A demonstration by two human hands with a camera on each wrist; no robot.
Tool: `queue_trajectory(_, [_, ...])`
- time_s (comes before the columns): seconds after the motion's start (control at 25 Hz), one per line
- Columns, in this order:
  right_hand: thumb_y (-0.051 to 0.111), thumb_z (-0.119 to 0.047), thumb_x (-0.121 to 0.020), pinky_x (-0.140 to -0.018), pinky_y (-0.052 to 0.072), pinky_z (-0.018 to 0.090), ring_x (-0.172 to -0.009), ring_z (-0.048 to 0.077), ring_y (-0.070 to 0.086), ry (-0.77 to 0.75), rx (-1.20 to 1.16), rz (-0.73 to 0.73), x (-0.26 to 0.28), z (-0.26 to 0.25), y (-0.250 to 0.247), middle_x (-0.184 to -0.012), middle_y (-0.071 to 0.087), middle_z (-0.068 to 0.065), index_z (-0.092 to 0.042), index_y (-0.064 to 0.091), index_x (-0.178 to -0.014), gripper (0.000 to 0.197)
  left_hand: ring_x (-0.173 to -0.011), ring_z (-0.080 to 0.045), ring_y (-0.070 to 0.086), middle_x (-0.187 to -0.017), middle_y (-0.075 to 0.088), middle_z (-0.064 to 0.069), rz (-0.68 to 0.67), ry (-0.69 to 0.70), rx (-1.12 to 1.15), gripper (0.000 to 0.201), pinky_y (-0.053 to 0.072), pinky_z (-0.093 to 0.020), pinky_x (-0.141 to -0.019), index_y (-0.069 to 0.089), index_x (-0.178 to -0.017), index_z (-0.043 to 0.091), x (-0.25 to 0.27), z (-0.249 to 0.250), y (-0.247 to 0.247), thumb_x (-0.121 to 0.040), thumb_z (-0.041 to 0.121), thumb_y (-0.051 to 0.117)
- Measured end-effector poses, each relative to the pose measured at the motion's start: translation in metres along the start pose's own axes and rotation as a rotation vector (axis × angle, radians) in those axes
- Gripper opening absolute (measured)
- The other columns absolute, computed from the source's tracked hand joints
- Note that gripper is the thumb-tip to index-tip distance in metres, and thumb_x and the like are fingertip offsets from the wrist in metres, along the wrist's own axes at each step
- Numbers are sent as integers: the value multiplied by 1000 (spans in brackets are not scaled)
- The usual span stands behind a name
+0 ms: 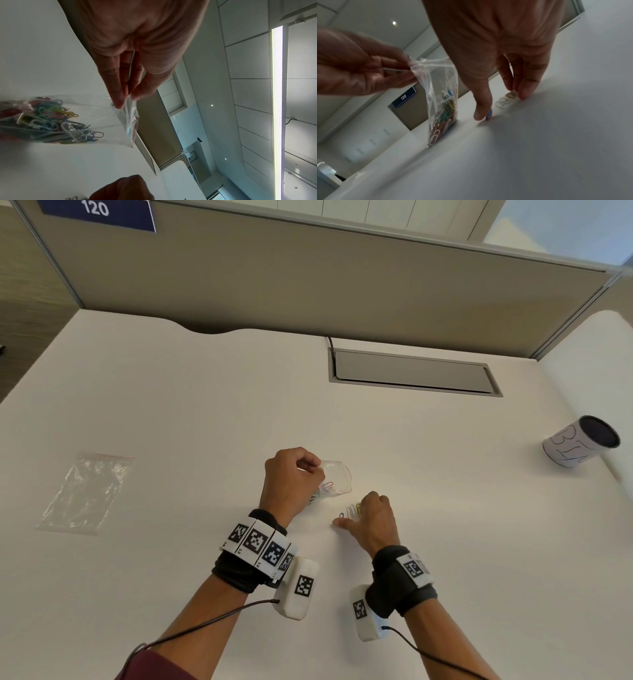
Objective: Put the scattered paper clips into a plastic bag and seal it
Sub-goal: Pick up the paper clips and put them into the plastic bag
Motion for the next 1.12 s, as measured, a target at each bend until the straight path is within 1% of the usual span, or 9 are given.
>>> queue_trajectory(0.08, [80, -30, -70, -84, 48, 39, -99, 34, 54, -17, -28, 43, -2, -3, 5, -110, 54, 18, 0, 51, -105, 55, -72, -16, 71, -78, 73, -2, 8, -1, -1, 9, 58, -27, -70, 73, -82, 11, 1, -1, -3, -75, 7, 70])
queue_trajectory(0.28, [69, -11, -79, -75, 45, 33, -91, 33, 59, -12, -98, 54, -7, -1, 5, -104, 63, 17, -3, 59, -93, 19, -71, -15, 69, -78, 73, -2, 24, 11, -8, 9, 53, -20, -67, 73, -82, 9, 1, 0, -5, -74, 6, 70])
queue_trajectory(0.44, [62, -4, -82, -78, 50, 36, -93, 34, 62, 17, -160, 14, -11, 0, 5, -103, 66, 18, -5, 61, -87, 6, -71, -13, 68, -78, 72, -2, 24, 13, -12, 9, 51, -16, -66, 74, -82, 9, 2, 0, -4, -75, 6, 69])
queue_trajectory(0.52, [57, -3, -85, -83, 51, 38, -98, 36, 61, 7, -117, -15, -13, -3, 6, -107, 65, 20, -2, 62, -92, 8, -71, -12, 67, -77, 72, -1, 23, 15, -13, 10, 51, -16, -66, 74, -82, 10, 2, 0, -4, -74, 6, 69])
queue_trajectory(0.6, [52, -4, -88, -86, 50, 40, -103, 38, 57, -31, -21, -25, -14, -6, 9, -112, 61, 22, 2, 60, -100, 16, -71, -11, 67, -76, 72, 0, 23, 16, -14, 10, 52, -17, -68, 74, -81, 11, 2, 0, -3, -73, 6, 70])
queue_trajectory(0.72, [42, -4, -92, -84, 45, 41, -107, 38, 51, -103, 147, -23, -9, -14, 11, -116, 53, 23, 2, 54, -107, 21, -70, -10, 66, -75, 72, 0, 28, 16, -18, 10, 49, -12, -65, 74, -81, 11, 1, 0, -3, -73, 6, 69])
queue_trajectory(0.88, [35, 4, -91, -82, 45, 39, -110, 38, 50, -140, 312, -48, -1, -19, 10, -119, 50, 23, 4, 46, -115, 26, -69, -9, 66, -76, 71, 1, 26, 20, -29, 10, 48, -10, -64, 74, -81, 11, 1, 0, -4, -74, 6, 69])
queue_trajectory(1.0, [34, 4, -90, -83, 43, 38, -106, 38, 54, -164, 286, -63, -4, -15, 9, -117, 53, 25, 5, 44, -114, 26, -71, -11, 67, -77, 72, -1, 23, 25, -25, 9, 50, -13, -65, 74, -81, 10, 1, 1, -3, -74, 6, 70])
queue_trajectory(1.12, [35, 5, -90, -81, 40, 38, -104, 37, 54, -206, 303, -72, -4, -12, 7, -114, 56, 25, 6, 47, -111, 24, -72, -15, 69, -77, 73, -3, 16, 27, -15, 10, 54, -20, -69, 73, -82, 9, 1, 1, -1, -74, 6, 69])
Point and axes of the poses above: each hand's wrist, its own x-axis away from the middle knuckle, its own y-axis out of the palm, z = x × y, the point moved 3 cm from there along -x, towards the middle knuckle
